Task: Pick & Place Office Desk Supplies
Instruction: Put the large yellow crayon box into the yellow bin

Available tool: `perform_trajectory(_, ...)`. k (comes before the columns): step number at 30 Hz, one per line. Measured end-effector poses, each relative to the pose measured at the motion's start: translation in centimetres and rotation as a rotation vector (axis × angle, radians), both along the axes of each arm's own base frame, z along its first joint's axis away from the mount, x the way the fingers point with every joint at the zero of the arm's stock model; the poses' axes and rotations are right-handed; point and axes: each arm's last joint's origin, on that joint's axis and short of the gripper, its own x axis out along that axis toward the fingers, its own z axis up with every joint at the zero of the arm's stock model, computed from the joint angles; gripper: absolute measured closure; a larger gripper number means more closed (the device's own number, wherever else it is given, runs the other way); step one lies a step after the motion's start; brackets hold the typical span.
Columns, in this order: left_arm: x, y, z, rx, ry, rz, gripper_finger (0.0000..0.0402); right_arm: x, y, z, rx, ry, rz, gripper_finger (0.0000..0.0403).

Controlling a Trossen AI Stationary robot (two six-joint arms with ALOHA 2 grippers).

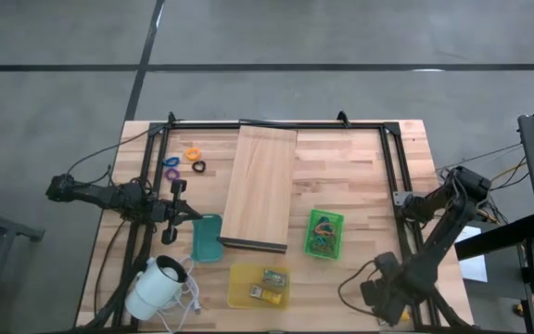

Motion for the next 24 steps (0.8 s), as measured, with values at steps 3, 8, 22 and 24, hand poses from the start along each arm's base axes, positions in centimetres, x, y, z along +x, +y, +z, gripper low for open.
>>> perform_trajectory(3,0.0,0.0,0.0,0.000,0.000,0.000,0.0390,-0.5,0.2,-0.7,-0.024,0.014,0.022,0.0275)
perform_trajectory(8,0.0,0.0,0.0,0.000,0.001,0.000,0.0390,-1.1,0.4,-1.9,-0.052,0.036,0.103,0.0275)
perform_trajectory(22,0.0,0.0,0.0,0.000,0.001,0.001,0.0390,-1.3,1.0,-4.1,-0.023,0.079,0.540,0.0275)
perform_trajectory(24,0.0,0.0,0.0,0.000,0.000,0.001,0.0390,-1.3,1.1,-4.6,-0.007,0.091,0.652,0.0275)
